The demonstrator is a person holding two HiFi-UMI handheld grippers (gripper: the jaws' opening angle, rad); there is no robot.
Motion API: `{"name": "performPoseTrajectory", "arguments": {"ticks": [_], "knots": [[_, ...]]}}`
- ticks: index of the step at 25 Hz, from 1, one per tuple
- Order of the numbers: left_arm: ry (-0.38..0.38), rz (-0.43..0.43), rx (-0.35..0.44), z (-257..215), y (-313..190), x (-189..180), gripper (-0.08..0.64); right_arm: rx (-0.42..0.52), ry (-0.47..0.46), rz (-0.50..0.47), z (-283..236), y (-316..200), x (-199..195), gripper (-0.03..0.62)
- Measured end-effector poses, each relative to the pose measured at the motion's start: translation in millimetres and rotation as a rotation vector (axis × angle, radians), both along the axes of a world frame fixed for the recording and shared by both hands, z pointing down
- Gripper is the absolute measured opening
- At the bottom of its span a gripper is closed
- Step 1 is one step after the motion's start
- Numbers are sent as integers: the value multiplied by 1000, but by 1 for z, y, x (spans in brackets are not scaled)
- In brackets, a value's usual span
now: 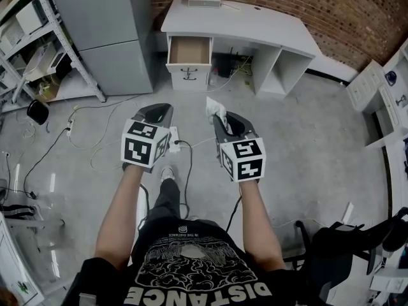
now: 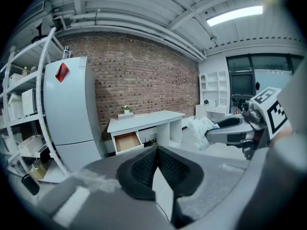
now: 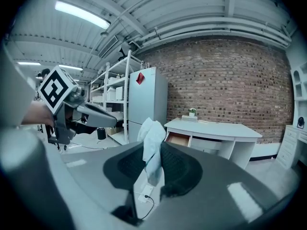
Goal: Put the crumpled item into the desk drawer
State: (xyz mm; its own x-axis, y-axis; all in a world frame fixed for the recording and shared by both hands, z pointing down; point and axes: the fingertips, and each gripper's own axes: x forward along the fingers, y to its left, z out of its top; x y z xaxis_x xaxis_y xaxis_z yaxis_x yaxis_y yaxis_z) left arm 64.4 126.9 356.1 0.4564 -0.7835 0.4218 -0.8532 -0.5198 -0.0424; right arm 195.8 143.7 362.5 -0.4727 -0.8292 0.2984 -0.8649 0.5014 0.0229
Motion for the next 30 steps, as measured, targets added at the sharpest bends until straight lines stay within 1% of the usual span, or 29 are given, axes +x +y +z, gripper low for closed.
{"name": "performPoseTrajectory", "arguments": {"ticks": [5, 10, 19, 30], "knots": [[12, -3, -5, 11, -28, -2, -2, -6, 16, -7, 11, -28, -3, 84], [20, -5, -7, 11, -63, -10, -2, -6, 21, -6, 10, -64, -11, 84], [21, 9, -31, 8, -137, -31, -2, -37, 22, 17, 8, -135, -32, 84], [38, 43, -64, 11, -233, -55, -2, -72, 52, 55, 8, -225, -54, 86]]}}
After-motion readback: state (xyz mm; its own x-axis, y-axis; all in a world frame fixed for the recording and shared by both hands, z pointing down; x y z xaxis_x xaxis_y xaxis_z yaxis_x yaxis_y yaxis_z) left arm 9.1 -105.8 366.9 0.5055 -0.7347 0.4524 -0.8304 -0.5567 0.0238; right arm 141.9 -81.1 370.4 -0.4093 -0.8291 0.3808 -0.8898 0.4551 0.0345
